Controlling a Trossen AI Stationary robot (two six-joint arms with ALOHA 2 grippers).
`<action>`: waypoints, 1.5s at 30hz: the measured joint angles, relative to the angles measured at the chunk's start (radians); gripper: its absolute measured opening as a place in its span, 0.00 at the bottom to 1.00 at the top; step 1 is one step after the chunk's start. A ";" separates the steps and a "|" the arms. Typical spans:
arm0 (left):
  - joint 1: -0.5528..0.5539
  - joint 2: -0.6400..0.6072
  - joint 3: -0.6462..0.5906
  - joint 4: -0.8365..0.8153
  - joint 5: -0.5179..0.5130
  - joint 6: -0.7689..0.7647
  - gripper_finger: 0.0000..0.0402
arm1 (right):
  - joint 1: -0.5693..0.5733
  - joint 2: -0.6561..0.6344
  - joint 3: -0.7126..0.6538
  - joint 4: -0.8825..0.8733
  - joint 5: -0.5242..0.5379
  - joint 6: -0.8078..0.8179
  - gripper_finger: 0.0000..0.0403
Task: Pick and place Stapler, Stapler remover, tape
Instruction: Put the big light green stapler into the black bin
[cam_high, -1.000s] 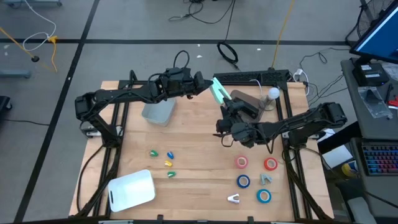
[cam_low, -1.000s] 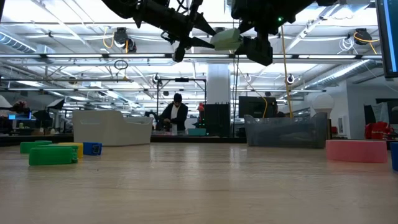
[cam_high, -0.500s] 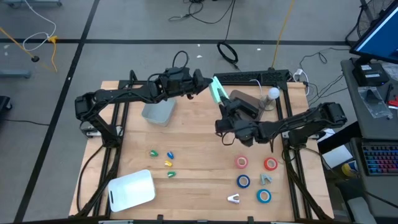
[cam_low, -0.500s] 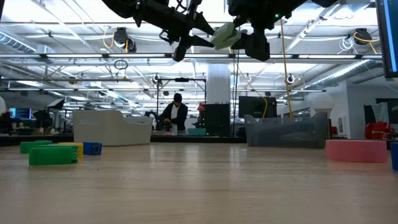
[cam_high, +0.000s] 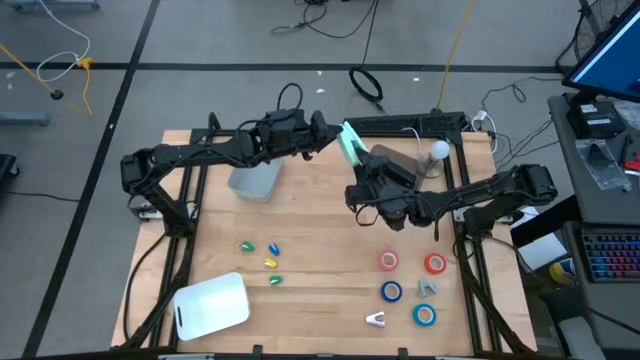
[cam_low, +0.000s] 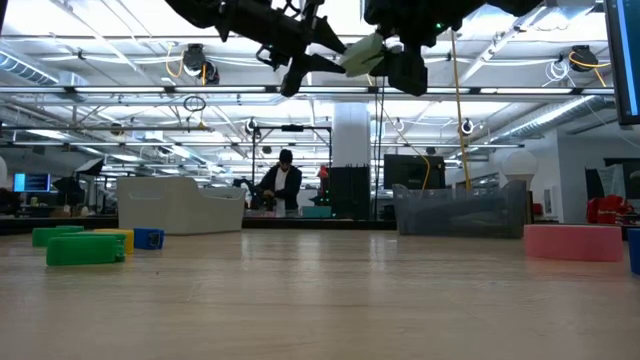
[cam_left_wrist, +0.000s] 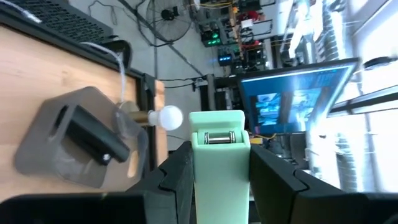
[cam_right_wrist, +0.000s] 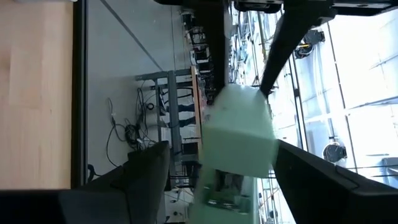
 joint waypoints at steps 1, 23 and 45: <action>0.000 0.000 0.000 0.011 0.000 -0.003 0.32 | -0.002 0.000 0.000 0.000 -0.002 0.000 0.67; -0.008 0.005 0.001 0.022 -0.025 -0.049 0.31 | -0.043 0.000 0.000 0.061 -0.027 -0.119 0.66; -0.008 0.007 -0.001 0.016 -0.031 -0.081 0.36 | -0.048 -0.002 0.001 0.079 -0.069 -0.100 0.25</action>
